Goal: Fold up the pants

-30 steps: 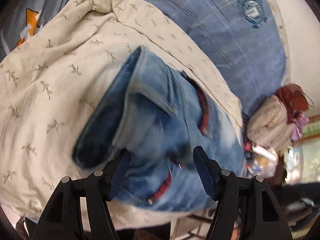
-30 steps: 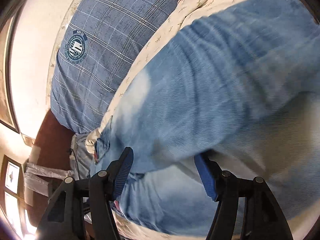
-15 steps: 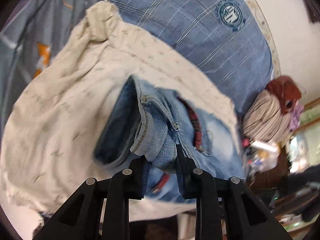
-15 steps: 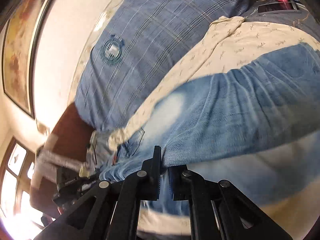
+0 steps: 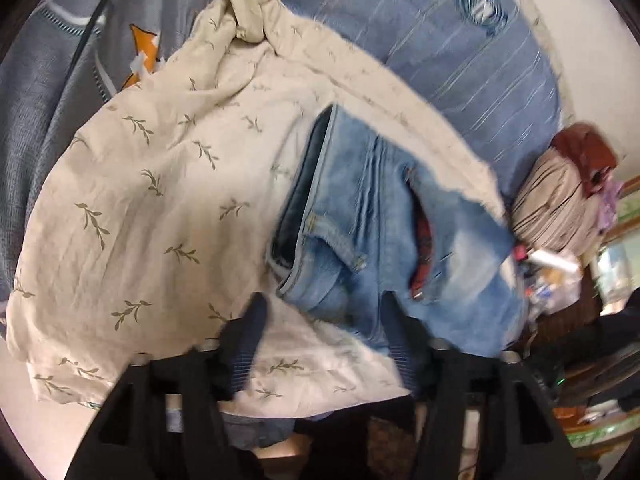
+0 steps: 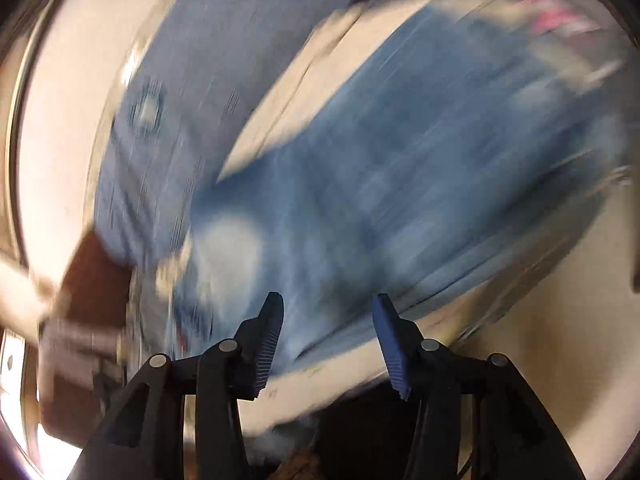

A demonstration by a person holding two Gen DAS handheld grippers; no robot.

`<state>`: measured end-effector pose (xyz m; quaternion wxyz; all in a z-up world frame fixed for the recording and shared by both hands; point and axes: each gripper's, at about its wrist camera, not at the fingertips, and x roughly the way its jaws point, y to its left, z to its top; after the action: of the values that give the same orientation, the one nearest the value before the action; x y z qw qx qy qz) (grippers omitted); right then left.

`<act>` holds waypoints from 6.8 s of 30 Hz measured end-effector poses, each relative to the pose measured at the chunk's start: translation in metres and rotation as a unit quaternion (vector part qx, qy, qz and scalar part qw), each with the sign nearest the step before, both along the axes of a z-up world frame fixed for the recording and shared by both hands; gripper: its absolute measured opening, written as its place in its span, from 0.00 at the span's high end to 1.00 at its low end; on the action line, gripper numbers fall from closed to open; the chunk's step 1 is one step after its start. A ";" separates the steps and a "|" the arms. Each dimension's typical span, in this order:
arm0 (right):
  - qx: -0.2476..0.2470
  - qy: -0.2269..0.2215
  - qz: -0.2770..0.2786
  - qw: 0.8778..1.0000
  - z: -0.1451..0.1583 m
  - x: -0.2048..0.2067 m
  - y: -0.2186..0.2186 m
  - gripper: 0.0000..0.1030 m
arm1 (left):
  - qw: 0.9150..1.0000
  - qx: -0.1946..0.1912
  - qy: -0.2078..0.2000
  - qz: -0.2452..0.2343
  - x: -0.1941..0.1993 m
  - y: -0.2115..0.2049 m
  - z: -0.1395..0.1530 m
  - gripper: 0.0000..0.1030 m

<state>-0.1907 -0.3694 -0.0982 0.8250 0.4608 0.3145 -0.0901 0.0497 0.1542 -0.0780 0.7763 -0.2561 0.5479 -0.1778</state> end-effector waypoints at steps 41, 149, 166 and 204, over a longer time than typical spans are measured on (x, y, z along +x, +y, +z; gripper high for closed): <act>-0.183 -0.018 0.082 0.979 0.071 0.097 0.008 0.44 | 0.994 0.094 -0.011 -0.055 0.070 -0.036 0.031 0.41; 0.060 -0.071 -0.108 0.990 -0.090 -0.028 -0.117 0.38 | 0.787 0.272 -0.052 -0.551 0.096 -0.733 -0.095 0.38; -0.057 -0.066 -0.120 0.989 -0.045 -0.040 -0.103 0.88 | 0.778 0.226 -0.136 -0.571 0.063 -0.700 -0.066 0.92; -0.412 -0.010 0.288 0.865 0.035 0.100 0.220 0.45 | 0.982 0.037 0.024 -0.183 0.186 -0.244 -0.001 0.67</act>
<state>-0.0903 -0.1497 -0.0632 0.9319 -0.0309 0.3596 0.0347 0.2360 -0.0899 -0.0788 0.7262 -0.1271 0.6101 -0.2902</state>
